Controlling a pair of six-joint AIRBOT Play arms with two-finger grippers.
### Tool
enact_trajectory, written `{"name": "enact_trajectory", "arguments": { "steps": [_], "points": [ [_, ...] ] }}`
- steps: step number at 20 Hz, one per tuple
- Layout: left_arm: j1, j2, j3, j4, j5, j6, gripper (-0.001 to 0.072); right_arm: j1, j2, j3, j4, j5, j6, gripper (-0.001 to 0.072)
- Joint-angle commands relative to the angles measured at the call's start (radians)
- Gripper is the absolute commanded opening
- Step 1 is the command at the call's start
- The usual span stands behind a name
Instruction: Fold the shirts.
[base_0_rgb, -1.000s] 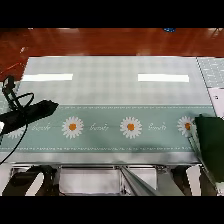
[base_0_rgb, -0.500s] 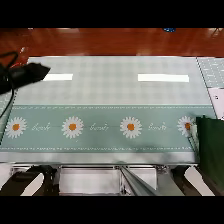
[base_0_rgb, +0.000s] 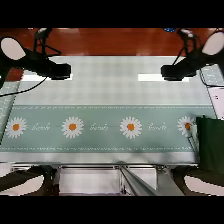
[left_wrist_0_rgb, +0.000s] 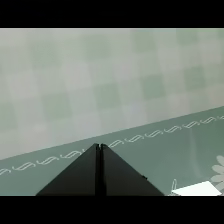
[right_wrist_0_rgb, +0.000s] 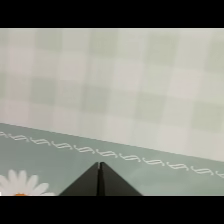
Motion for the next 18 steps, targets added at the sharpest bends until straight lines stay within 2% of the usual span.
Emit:
{"name": "enact_trajectory", "arguments": {
  "steps": [1, 18],
  "points": [
    [0.004, -0.048, 0.016, 0.063, -0.094, -0.027, 0.0020, 0.066, -0.053, 0.010, -0.117, -0.016, 0.020, 0.0024],
    [0.004, -0.048, 0.016, 0.063, -0.091, -0.027, 0.0020, 0.065, -0.050, 0.010, -0.121, 0.000, 0.020, 0.0024]
  ]
}}
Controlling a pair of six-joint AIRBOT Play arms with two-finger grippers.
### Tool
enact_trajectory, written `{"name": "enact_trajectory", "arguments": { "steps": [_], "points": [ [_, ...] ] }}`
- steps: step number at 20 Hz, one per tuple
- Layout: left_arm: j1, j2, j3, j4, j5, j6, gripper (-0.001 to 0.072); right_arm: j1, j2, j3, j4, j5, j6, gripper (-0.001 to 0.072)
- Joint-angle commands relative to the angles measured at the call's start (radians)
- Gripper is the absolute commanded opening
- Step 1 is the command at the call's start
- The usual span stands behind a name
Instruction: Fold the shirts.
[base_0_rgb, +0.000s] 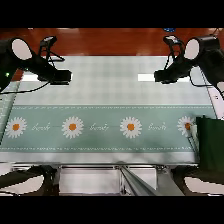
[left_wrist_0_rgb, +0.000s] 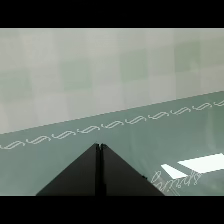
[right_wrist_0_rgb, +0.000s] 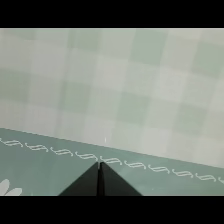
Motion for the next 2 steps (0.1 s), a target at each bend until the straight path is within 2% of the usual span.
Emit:
{"name": "enact_trajectory", "arguments": {
  "steps": [1, 2],
  "points": [
    [0.001, 0.000, 0.001, 0.001, -0.001, 0.000, 0.0020, 0.001, -0.001, 0.001, 0.000, 0.000, 0.000, 0.0024],
    [0.001, 0.000, 0.001, 0.001, -0.001, 0.000, 0.0021, 0.001, -0.001, 0.001, 0.000, 0.000, 0.000, 0.0024]
  ]
}}
